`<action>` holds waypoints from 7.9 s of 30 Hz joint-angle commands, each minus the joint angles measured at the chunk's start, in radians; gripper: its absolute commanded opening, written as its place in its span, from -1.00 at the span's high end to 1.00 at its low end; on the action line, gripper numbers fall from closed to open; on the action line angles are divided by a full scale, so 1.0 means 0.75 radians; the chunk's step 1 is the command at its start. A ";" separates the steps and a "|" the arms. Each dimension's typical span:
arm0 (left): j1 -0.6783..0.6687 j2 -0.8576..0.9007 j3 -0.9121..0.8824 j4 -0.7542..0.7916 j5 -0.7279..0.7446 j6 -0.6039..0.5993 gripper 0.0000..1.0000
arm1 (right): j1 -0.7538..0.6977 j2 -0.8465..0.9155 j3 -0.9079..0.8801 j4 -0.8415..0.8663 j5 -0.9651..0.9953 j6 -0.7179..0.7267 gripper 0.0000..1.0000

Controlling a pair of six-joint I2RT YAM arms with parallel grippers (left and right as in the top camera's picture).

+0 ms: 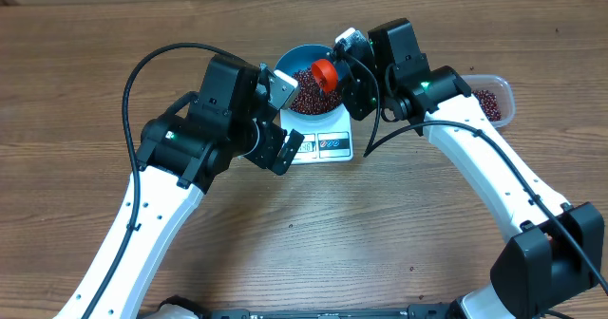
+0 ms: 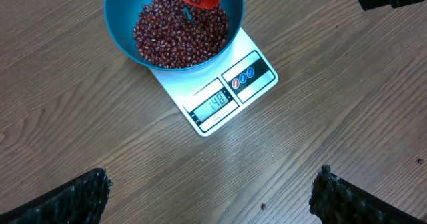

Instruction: Scoop item into bowl and weigh 150g on scale

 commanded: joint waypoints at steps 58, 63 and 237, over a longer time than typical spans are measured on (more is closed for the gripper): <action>-0.001 0.004 0.010 0.002 0.000 -0.014 -0.99 | -0.662 -0.047 0.019 -0.108 -1.224 0.285 0.93; -0.002 0.004 0.009 0.002 0.000 -0.014 -0.99 | -0.941 -0.072 0.019 -0.223 -1.121 0.285 0.93; -0.001 0.004 0.009 0.002 0.000 -0.014 -0.99 | -0.366 -2.292 -1.954 0.867 -0.123 0.450 -1.00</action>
